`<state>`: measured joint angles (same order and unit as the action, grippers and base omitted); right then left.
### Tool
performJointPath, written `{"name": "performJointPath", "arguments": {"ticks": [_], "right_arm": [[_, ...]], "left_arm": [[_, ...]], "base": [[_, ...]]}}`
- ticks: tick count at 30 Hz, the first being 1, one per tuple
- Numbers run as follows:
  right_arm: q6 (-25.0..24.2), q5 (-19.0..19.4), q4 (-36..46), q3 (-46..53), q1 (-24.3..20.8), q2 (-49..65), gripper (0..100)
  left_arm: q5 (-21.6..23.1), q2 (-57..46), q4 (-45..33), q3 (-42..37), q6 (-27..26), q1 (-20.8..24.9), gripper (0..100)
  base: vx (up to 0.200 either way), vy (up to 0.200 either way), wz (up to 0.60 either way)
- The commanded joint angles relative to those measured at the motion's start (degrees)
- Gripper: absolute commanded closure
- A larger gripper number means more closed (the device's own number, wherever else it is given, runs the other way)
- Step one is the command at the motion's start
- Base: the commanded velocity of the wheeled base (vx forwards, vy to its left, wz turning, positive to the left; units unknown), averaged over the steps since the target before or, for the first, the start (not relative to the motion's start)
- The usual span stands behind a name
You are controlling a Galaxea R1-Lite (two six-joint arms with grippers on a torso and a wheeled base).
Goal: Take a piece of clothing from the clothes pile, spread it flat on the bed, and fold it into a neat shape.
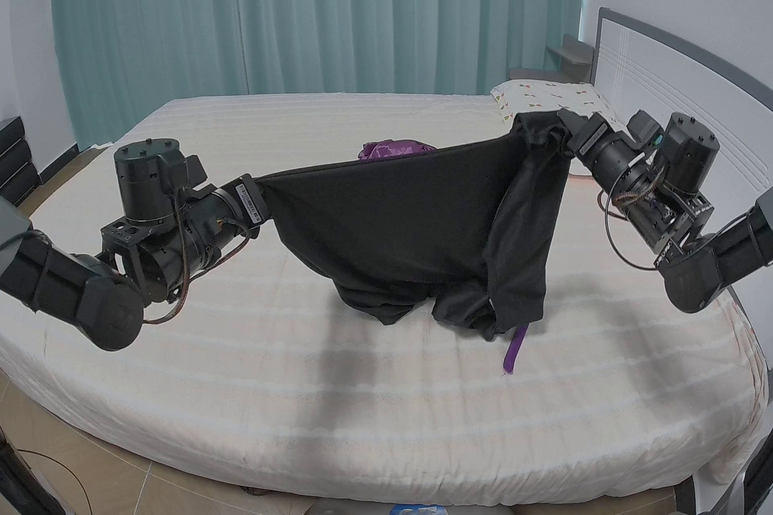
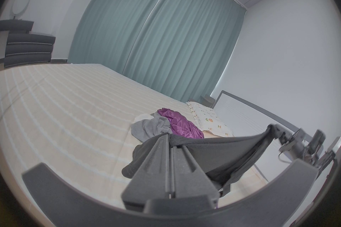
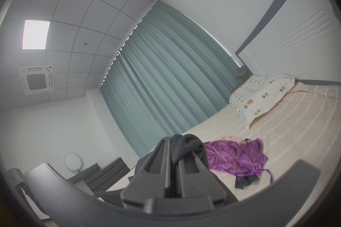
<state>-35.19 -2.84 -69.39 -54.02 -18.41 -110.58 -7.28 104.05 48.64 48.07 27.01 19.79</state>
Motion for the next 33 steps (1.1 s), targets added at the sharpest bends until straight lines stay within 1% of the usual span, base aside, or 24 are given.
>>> {"name": "performJointPath", "arguments": {"ticks": [1,3,4,10,14,15,16,18,24,31,33], "right_arm": [[-0.93,0.91,-1.98,9.28,-0.49,-1.57,100],[-1.98,0.99,-2.77,10.69,-0.58,-1.83,100],[-4.09,0.99,-3.74,12.97,-0.66,-2.62,100],[-7.52,0.91,-4.97,16.84,-1.54,-3.76,100],[-10.95,0.91,-6.02,20.53,-2.33,-4.12,100],[-11.04,0.91,-6.11,20.71,-2.33,-4.12,100],[-13.06,1.17,-6.81,22.2,-2.51,-4.47,100],[-14.99,1.79,-6.81,22.38,-3.13,-4.91,100],[-15.34,1.35,-6.99,23.61,-3.65,-5.26,100],[-15.43,1.17,-7.08,25.19,-3.74,-5.0,100],[-15.43,1.08,-7.08,25.36,-4.0,-4.91,100]], "left_arm": [[-0.02,-3.5,2.16,-7.55,3.75,0.78,100],[0.16,-3.41,2.34,-8.25,5.15,1.04,100],[0.51,-3.15,2.42,-9.66,7.44,1.48,100],[0.69,-0.95,2.51,-13.17,9.64,2.89,100],[0.6,0.02,2.51,-14.32,14.82,4.74,100],[0.6,0.02,2.51,-14.32,14.91,4.74,100],[0.69,0.02,2.51,-14.67,16.05,5.26,100],[0.69,0.37,2.51,-15.28,16.76,5.53,100],[0.6,3.09,2.6,-16.6,17.28,6.67,100],[0.51,3.27,2.6,-17.22,17.19,6.76,100],[0.42,3.18,2.6,-17.31,17.19,6.85,100]], "base": [[0.0,0.0,0.0],[0.0,0.0,0.0],[0.0,0.0,0.0],[0.0,0.0,0.0],[0.0,0.0,0.0],[0.0,0.0,0.0],[0.0,0.0,0.0],[0.0,0.0,0.0],[0.0,0.0,0.0],[0.0,0.0,0.0],[-0.2,0.0,0.0]]}}
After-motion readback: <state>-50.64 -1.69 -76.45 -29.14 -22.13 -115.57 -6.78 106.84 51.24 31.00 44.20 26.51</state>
